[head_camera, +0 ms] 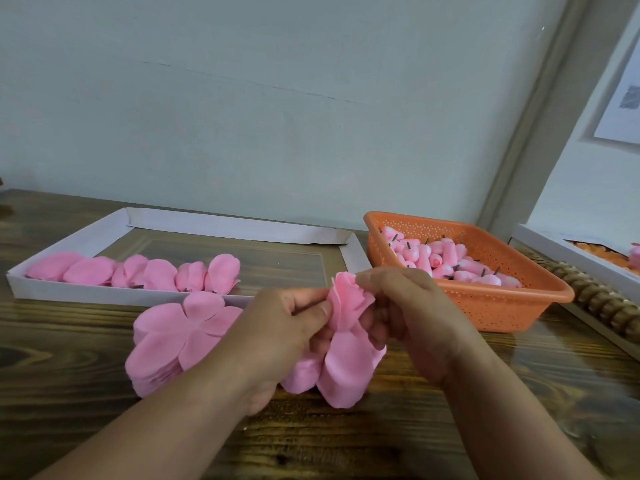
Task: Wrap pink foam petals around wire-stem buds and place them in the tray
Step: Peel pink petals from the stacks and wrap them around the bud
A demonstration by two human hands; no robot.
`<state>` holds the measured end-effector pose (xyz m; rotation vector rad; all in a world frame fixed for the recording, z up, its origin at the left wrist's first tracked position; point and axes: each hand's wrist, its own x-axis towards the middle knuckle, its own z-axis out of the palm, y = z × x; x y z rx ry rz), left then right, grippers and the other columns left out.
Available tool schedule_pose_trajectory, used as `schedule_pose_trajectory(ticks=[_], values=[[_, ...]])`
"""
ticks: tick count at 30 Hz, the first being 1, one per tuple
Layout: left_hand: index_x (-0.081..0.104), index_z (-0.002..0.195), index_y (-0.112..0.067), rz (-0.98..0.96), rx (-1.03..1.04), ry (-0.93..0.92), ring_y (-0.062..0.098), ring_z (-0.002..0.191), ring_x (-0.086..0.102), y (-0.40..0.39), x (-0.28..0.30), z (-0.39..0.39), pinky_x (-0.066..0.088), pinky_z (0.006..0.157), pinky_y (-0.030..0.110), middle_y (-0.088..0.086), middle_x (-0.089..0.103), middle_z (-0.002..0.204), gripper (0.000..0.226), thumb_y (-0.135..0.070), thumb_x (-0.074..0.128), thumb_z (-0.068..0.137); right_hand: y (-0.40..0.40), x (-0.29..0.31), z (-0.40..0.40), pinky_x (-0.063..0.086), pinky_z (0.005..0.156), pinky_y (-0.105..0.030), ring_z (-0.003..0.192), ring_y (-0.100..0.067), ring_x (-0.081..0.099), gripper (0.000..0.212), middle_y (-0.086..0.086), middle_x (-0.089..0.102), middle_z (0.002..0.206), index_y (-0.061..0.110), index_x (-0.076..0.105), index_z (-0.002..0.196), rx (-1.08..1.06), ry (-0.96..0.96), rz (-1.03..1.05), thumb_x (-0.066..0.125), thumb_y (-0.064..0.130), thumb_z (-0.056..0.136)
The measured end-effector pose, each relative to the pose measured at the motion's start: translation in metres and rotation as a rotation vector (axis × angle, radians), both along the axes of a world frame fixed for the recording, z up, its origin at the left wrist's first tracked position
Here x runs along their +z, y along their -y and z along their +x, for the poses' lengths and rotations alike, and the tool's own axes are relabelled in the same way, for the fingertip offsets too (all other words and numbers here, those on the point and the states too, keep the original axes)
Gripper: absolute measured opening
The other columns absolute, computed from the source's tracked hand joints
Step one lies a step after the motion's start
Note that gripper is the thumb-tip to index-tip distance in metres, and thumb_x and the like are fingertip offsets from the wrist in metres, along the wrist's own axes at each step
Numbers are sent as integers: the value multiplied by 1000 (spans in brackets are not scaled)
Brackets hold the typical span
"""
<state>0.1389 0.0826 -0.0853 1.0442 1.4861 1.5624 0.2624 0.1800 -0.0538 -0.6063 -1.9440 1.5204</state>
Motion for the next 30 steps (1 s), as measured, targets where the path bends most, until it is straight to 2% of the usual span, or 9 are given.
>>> schedule_pose_trajectory(ticks=[2,6,9,12,20,24,27,30], values=[[74,99,-10,-3,-19,33,13,63,48,0,1,-1,44,59,20,9,58,74,23,-12,52,97,0,0,0,34,44,-27,45,-23,40,26,-12,52,52,2,62,65,23,-7,-22,58,27,70],[75,99,-11,-4,-64,92,21,76,43,1,3,-1,40,63,23,16,58,85,24,-21,53,96,-1,-1,0,34,44,-26,45,-21,40,25,-10,51,51,1,63,66,52,-26,-43,56,25,69],[74,103,-13,-10,-86,111,19,85,57,0,2,-2,49,66,21,19,70,104,25,-25,53,95,-1,-1,0,35,44,-26,44,-19,40,23,-9,52,50,2,63,64,79,-48,-63,55,23,69],[71,107,-9,10,-146,195,20,97,67,0,4,-3,54,67,20,11,73,102,26,-22,53,95,-2,-1,0,36,42,-25,43,-19,40,21,-9,52,50,2,62,64,93,-60,-94,55,22,68],[68,103,8,34,-181,507,20,84,69,0,10,-4,59,71,23,19,71,94,24,-8,54,90,-2,-2,-1,37,42,-24,42,-17,42,22,-9,52,52,-1,63,67,171,-84,-147,54,19,68],[70,97,9,27,-132,587,20,83,71,-2,10,-4,59,73,24,21,71,94,21,-5,55,91,-5,1,2,40,46,-24,49,-16,41,29,-10,53,60,-12,61,83,263,-63,-96,52,10,67],[69,102,8,28,-87,604,27,100,68,-2,11,-3,58,78,28,25,69,105,23,-6,56,91,1,-2,-1,40,48,-23,54,-16,47,28,-14,59,69,3,68,92,216,-12,48,63,6,65],[68,107,7,36,-91,592,30,108,65,-1,11,-1,58,80,28,24,68,110,24,-5,54,92,6,-5,-5,40,44,-15,51,-5,55,22,0,66,63,11,67,86,68,-22,151,73,6,66]])
